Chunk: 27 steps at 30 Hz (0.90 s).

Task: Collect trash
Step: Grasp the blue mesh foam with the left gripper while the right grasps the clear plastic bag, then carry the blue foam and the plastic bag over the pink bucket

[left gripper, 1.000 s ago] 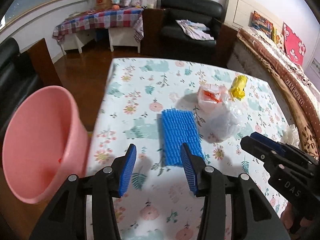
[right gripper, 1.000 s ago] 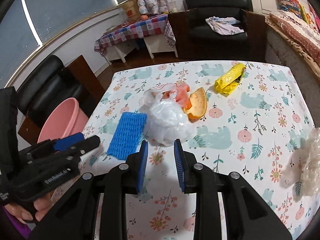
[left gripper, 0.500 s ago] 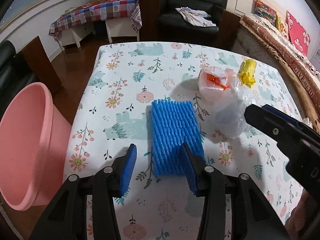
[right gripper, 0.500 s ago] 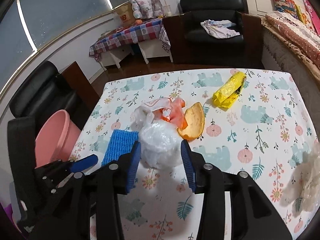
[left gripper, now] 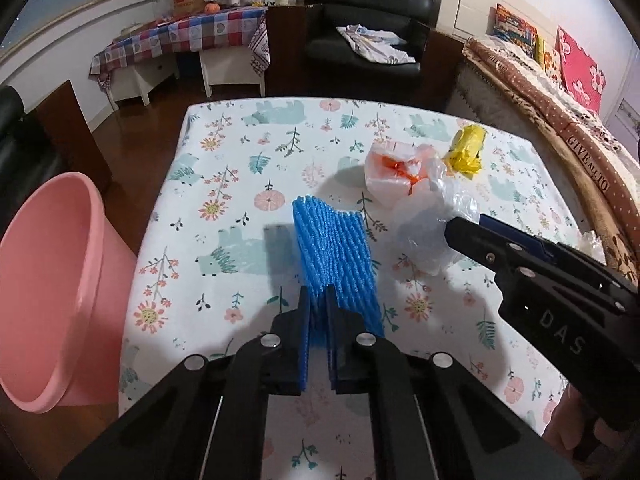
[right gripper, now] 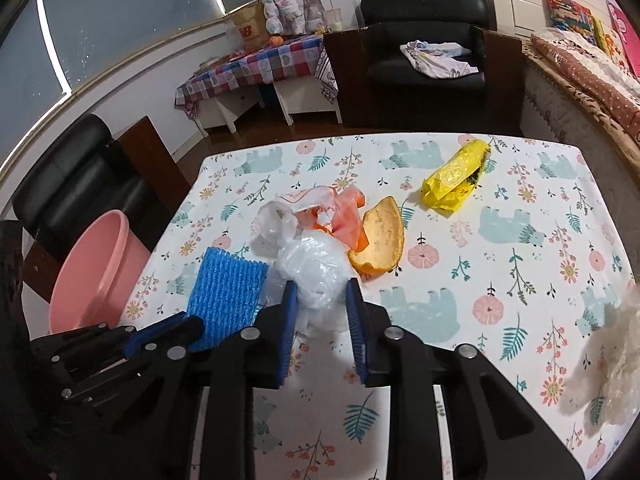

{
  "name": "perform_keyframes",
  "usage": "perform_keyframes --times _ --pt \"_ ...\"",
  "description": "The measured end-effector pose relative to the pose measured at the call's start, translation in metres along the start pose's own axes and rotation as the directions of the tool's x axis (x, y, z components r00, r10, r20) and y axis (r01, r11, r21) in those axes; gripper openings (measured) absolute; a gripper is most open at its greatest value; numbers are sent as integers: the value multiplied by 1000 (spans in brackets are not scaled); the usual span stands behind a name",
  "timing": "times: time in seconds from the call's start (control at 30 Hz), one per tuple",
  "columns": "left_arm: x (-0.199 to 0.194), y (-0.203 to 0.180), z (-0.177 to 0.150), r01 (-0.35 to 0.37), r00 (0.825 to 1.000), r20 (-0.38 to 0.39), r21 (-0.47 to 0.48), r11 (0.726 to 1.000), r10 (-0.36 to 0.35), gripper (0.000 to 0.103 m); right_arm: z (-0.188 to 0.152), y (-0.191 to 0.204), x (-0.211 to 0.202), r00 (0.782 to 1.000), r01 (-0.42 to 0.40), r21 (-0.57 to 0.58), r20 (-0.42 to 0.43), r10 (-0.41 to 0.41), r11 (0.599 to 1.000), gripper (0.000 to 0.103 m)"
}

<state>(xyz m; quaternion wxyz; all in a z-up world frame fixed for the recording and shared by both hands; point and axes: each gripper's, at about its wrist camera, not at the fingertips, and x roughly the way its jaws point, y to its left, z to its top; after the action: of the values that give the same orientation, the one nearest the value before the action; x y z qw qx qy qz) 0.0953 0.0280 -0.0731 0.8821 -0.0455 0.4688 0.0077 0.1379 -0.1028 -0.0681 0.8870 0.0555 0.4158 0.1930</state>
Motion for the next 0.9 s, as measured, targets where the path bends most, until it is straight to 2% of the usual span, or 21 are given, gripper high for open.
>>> perform_keyframes --times 0.33,0.6,0.9 --pt "-43 12 -5 -39 996 73 -41 998 42 6 -1 15 -30 998 -44 -12 38 45 999 24" --pt "-72 36 -14 -74 991 102 -96 993 84 6 -3 50 -40 995 -91 -73 35 94 993 24" --pt "-99 81 -26 -126 981 120 -182 975 150 6 -4 99 -38 988 -150 -155 8 153 976 24"
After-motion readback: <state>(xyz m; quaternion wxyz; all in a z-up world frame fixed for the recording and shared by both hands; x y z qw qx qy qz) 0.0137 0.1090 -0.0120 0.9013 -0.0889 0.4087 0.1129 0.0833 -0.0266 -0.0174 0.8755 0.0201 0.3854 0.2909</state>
